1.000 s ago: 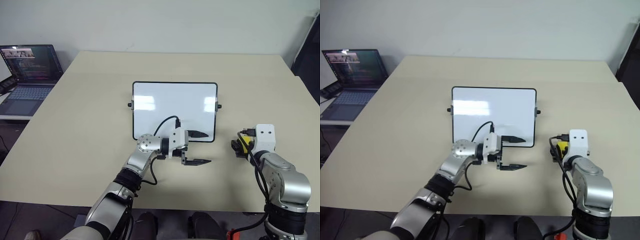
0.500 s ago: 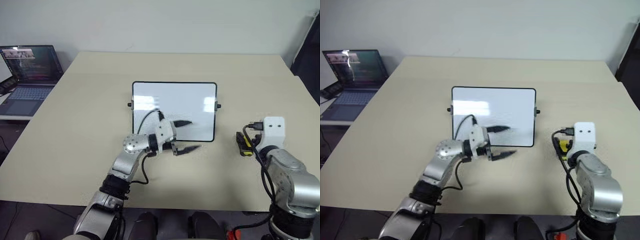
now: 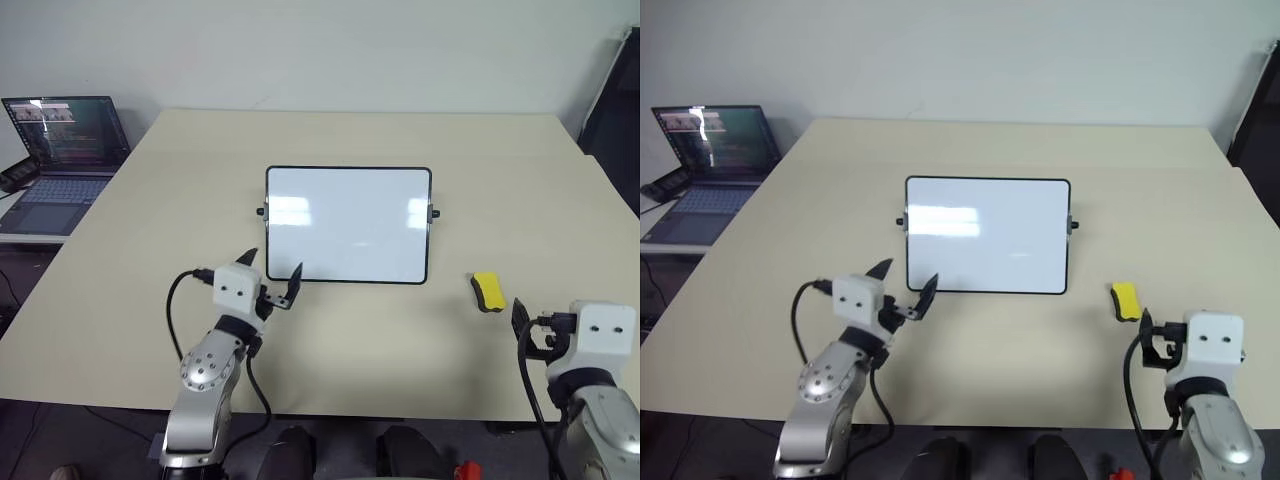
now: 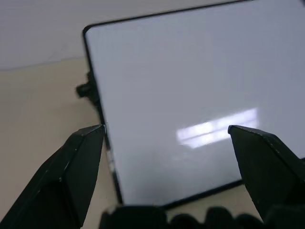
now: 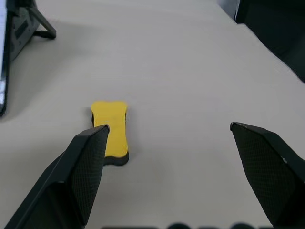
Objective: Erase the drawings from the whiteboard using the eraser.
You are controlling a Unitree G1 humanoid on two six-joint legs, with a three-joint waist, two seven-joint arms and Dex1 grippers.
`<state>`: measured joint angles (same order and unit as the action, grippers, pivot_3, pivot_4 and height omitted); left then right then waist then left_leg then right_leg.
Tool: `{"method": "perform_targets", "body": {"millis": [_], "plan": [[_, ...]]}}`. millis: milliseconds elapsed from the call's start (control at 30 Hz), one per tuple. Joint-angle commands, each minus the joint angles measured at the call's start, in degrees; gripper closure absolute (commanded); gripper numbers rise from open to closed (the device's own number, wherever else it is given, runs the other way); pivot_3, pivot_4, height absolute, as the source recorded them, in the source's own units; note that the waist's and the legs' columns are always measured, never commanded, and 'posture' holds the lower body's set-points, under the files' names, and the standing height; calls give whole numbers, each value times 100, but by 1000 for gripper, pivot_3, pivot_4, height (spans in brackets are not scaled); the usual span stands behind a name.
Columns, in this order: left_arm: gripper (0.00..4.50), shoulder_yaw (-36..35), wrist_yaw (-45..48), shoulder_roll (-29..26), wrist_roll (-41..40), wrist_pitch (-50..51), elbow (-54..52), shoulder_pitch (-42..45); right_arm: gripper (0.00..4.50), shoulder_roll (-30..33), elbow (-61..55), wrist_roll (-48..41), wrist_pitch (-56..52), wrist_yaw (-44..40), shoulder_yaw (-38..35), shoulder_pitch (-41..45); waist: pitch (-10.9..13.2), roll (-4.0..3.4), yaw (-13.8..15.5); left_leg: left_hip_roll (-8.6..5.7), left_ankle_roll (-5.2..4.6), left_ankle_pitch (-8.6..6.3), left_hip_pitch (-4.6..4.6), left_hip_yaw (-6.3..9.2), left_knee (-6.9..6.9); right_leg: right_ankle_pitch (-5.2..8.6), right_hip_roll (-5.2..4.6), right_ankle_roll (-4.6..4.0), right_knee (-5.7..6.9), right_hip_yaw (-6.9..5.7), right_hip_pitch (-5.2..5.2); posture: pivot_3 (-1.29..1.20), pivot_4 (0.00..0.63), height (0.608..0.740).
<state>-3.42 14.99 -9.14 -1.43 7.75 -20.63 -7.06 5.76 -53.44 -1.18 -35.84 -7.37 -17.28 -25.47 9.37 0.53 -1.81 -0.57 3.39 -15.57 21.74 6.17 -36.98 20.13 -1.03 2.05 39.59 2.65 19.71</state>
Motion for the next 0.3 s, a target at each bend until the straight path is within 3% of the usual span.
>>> {"method": "perform_targets", "body": {"millis": [33, 300], "plan": [[0, -138, -239, 27, 57, -321, -234, -286, 39, -181, 4, 116, 818, 84, 243, -428, 0, 0, 3, 0, 0, 0, -1, -1, 0, 0, 0, 0, -1, 1, -1, 0, 150, 740], [0, 49, -301, 34, 61, -351, -302, -521, 39, -340, -89, 268, 1342, 156, 800, -1198, -1, 3, 12, 0, 1, -1, 2, 8, 5, 2, -2, -3, -15, 3, -7, 0, 150, 740]]}}
